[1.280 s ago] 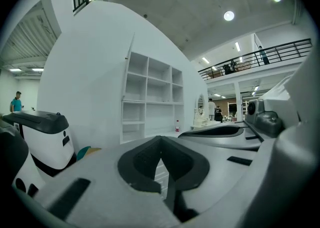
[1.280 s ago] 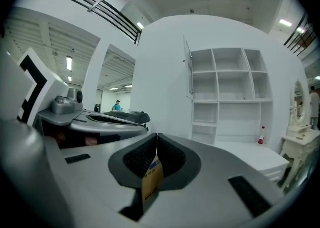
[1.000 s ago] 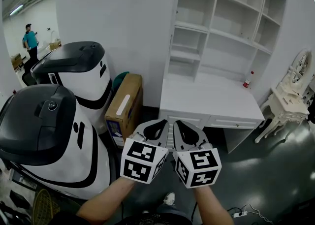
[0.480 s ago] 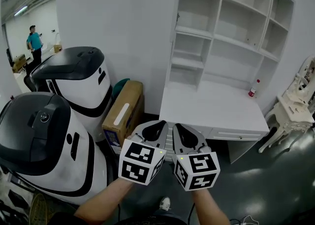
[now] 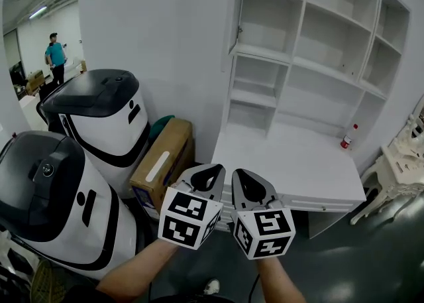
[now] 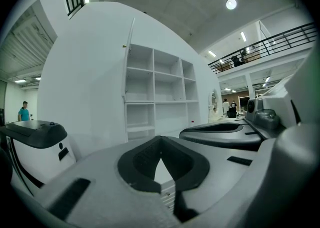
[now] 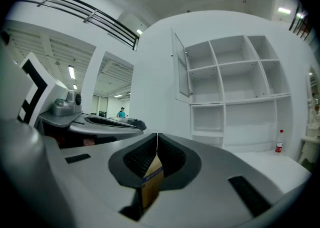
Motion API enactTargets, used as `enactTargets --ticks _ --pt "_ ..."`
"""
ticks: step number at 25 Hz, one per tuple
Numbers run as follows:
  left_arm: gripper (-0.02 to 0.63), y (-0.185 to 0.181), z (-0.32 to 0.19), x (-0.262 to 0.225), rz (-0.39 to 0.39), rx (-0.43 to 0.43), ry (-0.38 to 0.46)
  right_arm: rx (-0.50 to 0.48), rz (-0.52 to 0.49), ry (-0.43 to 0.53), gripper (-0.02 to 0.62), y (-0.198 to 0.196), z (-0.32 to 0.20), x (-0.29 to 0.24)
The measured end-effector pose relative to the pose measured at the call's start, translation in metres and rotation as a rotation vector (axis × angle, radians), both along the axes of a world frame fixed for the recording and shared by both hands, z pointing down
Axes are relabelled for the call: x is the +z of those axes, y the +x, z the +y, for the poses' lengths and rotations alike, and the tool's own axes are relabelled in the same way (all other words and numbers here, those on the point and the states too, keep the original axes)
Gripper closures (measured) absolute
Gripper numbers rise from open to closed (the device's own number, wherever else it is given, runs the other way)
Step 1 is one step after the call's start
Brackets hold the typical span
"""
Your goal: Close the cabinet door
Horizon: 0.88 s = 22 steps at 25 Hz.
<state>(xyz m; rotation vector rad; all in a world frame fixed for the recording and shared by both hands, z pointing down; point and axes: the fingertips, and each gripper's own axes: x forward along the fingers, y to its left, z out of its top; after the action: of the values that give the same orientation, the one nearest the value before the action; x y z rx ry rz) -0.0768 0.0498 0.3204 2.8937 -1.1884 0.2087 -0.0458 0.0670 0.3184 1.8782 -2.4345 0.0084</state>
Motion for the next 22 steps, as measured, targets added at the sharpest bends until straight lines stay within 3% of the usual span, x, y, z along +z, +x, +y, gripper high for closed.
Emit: enactTargets --ticks 11,22 --pt "0.595 0.048 -0.046 -0.002 -0.003 -0.052 -0.008 -0.072 -0.002 0.005 0.575 0.04 -0.047 -0.006" --pt "0.595 0.046 -0.071 -0.017 -0.014 -0.102 0.013 -0.127 -0.013 0.02 0.575 0.039 -0.076 -0.015"
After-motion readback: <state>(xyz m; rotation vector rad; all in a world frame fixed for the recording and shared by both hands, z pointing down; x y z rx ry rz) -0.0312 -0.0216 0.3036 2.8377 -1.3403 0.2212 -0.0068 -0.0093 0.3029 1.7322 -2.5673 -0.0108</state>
